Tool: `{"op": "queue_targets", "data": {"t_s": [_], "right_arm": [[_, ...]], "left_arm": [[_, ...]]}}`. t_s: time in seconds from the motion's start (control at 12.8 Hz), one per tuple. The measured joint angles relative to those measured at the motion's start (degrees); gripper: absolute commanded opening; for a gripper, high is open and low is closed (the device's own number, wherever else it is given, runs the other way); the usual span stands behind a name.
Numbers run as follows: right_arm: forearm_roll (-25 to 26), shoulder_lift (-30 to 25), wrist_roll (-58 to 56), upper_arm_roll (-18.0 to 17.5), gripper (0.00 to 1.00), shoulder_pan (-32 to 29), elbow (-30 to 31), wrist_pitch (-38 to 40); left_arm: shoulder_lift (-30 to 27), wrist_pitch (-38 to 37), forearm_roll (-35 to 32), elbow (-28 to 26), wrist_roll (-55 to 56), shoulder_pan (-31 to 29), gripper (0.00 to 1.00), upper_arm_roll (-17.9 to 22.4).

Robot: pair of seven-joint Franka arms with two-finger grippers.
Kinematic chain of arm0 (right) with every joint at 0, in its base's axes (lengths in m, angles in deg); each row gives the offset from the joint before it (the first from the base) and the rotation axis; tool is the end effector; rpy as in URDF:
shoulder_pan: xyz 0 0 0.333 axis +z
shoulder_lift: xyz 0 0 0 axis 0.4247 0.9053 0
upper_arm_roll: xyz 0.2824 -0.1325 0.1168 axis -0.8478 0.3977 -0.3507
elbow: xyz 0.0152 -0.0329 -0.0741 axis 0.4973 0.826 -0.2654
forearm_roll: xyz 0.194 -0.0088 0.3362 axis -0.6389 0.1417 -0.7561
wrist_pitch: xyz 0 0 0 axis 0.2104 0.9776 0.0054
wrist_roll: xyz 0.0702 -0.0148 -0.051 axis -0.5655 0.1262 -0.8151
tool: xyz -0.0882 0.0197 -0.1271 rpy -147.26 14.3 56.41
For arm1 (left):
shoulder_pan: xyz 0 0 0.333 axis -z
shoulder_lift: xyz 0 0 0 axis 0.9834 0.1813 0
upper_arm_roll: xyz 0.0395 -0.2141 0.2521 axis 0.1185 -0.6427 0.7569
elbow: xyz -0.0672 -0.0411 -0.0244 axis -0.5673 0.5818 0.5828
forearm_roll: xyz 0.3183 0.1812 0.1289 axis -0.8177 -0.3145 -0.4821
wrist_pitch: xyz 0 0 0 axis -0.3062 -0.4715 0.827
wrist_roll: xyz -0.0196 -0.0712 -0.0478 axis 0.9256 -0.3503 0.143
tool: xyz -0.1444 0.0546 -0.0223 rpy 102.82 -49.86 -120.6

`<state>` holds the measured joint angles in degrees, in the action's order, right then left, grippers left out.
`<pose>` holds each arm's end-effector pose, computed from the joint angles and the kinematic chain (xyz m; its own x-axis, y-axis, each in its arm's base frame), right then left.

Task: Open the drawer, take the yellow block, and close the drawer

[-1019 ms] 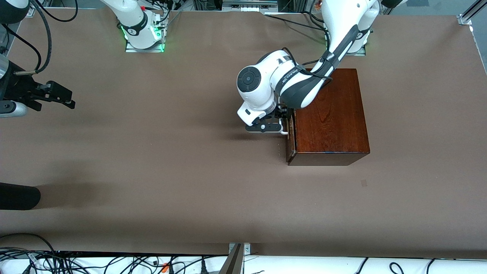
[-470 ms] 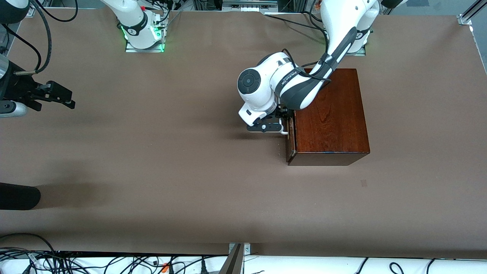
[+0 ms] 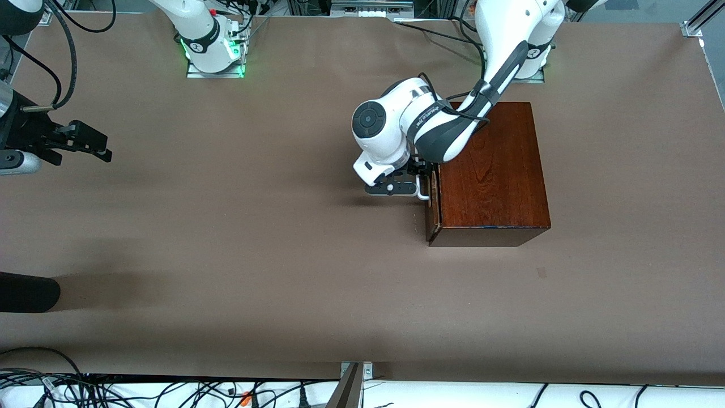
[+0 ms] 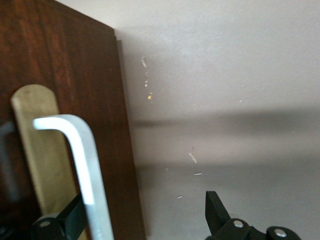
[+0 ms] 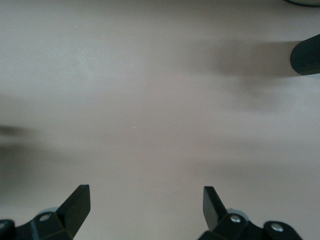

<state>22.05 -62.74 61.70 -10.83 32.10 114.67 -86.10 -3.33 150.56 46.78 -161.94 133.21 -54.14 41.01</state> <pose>0.5907 0.0233 0.5746 0.9977 0.0672 0.0104 0.0674 -0.9973 -0.0290 0.5057 -0.4407 0.2477 0.9918 -0.0612 -0.1120 -0.0877 -0.9643 -0.2500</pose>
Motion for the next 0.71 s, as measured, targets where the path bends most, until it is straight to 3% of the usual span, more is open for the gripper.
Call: {"op": "queue_targets", "data": {"t_s": [0.71], "right_arm": [[0.0,0.0,0.0,0.0,1.00,0.0,0.0,0.0]], "left_arm": [[-0.4,5.5,3.0,-0.4,1.9,0.1,1.00,0.3]]}}
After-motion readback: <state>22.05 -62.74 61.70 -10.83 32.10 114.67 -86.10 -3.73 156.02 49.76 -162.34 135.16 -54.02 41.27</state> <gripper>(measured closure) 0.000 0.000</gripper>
